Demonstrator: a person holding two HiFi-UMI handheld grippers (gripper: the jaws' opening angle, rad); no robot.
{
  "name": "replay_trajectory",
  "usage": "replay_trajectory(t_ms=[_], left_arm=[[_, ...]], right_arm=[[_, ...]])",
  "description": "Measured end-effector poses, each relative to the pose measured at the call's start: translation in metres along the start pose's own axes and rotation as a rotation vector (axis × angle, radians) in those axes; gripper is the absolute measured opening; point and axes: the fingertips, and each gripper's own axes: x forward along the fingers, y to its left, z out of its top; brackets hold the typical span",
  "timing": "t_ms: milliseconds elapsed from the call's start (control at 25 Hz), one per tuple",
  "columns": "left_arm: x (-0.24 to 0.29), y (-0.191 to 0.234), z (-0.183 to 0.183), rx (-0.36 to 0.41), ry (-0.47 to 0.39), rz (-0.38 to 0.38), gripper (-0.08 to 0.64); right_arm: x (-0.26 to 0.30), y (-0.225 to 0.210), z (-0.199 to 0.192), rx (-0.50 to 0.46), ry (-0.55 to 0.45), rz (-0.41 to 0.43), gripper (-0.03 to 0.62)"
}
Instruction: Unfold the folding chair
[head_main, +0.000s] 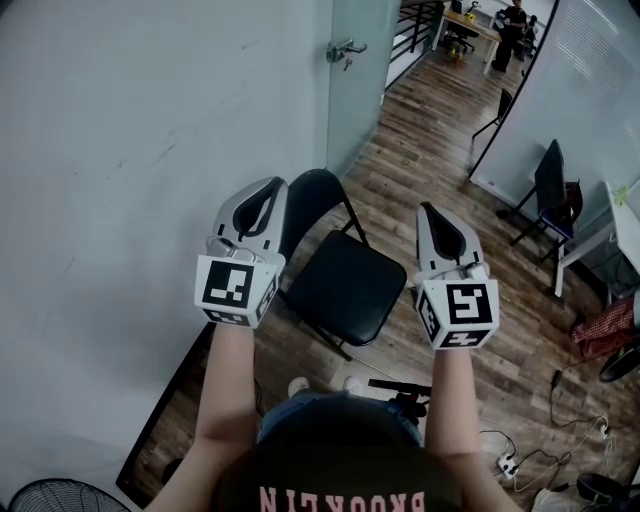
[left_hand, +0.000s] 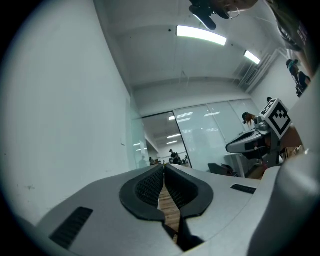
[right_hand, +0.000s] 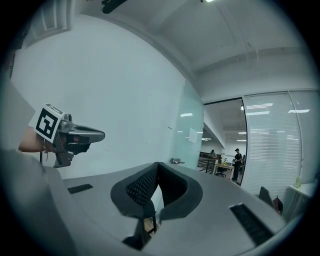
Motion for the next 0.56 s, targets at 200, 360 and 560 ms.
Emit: replay_trajectory(t_ms=[200, 360, 560], left_arm=[[0.000, -0.004, 0.001, 0.004, -0.008, -0.007, 0.011], [0.003, -0.006, 0.005, 0.006, -0.013, -0.015, 0.011], [0.007, -0.004, 0.010, 0.014, -0.015, -0.017, 0.011]], right_arm=[[-0.004, -0.002, 0.003, 0.015, -0.011, 0.000, 0.002], [-0.005, -0.003, 0.008, -0.005, -0.020, -0.005, 0.002], [-0.002, -0.004, 0.016, -0.025, -0.029, -0.011, 0.002]])
